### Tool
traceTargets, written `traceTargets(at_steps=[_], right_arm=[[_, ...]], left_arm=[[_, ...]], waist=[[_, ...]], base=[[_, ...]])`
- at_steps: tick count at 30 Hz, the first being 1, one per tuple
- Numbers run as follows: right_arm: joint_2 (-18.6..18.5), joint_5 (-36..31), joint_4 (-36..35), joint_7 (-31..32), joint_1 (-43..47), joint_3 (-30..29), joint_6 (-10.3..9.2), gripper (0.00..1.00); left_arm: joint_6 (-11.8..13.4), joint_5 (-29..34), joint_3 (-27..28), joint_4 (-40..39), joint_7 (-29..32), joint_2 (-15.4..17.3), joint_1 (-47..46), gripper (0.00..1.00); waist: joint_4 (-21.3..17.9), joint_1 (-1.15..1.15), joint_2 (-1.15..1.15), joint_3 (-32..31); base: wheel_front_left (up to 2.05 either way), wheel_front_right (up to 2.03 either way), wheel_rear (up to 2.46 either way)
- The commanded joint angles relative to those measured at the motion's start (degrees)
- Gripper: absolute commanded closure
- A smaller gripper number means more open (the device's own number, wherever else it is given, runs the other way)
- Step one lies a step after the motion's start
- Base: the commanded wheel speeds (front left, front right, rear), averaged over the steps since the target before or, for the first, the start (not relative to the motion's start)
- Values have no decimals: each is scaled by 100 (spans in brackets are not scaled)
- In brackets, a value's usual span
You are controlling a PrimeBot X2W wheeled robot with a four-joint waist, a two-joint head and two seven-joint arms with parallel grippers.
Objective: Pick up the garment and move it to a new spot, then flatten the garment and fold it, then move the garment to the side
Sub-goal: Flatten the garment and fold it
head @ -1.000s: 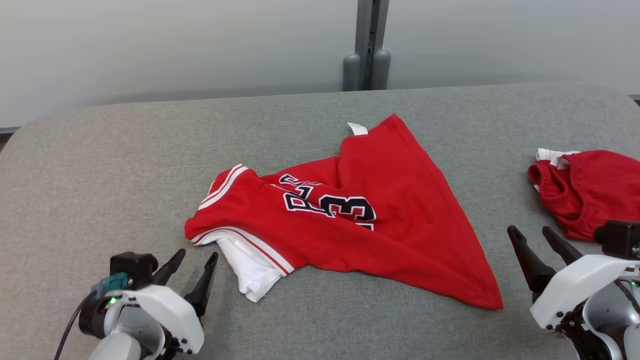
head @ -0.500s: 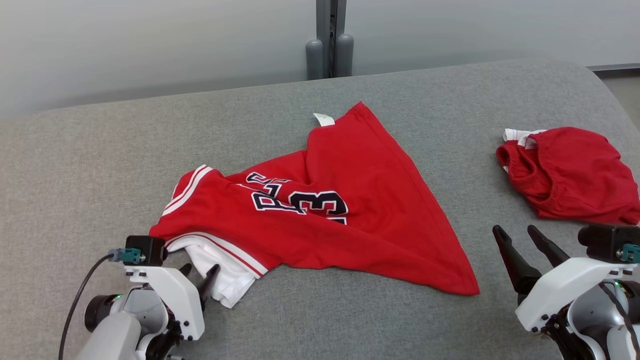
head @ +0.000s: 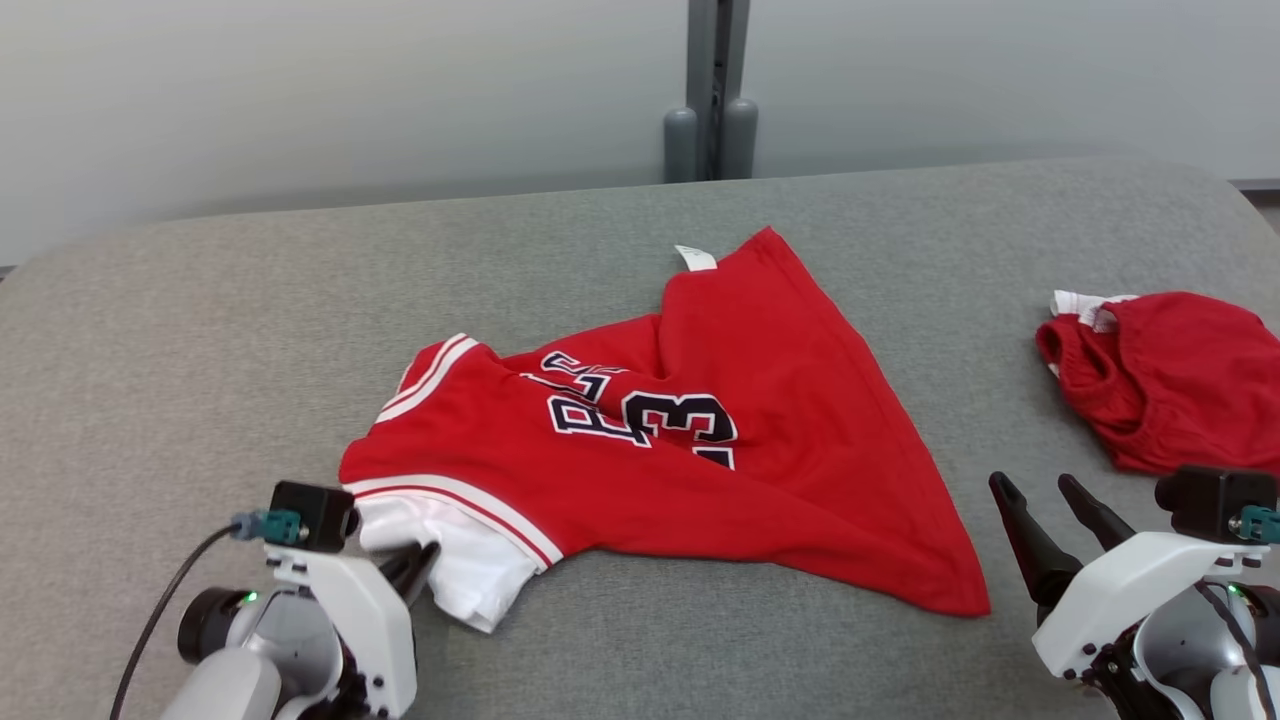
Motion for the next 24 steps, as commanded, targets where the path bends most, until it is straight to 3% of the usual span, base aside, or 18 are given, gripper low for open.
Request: traceTargets(at_steps=[1, 6, 8, 10, 16, 24], right_arm=[[-9, 20, 20, 28, 69, -31, 1, 0], [-3, 31, 99, 91, 135, -106, 1, 0], [-1, -15, 122, 101, 134, -139, 1, 0], [3, -53, 148, 117, 112, -149, 1, 0], [13, -75, 151, 87, 78, -134, 1, 0], [-8, 53, 17, -232, 202, -90, 1, 0]], left_arm=[[18, 24, -32, -291, 130, 154, 232, 100], [249, -43, -130, -1686, 732, 508, 1008, 100], [291, -118, -206, -2047, 914, 499, 1210, 100], [360, -146, -247, -2266, 1070, 536, 1348, 0], [581, -181, -124, -2544, 1239, 748, 1596, 0], [916, -46, 482, -2905, 477, 918, 1735, 0]], waist=[[124, 0, 0, -84], [378, 0, 0, -128], [456, 0, 0, -131], [512, 0, 0, -138], [594, 0, 0, -168], [596, 0, 0, -251]], base=[[0, 0, 0], [0, 0, 0], [0, 0, 0], [0, 0, 0], [0, 0, 0], [0, 0, 0]])
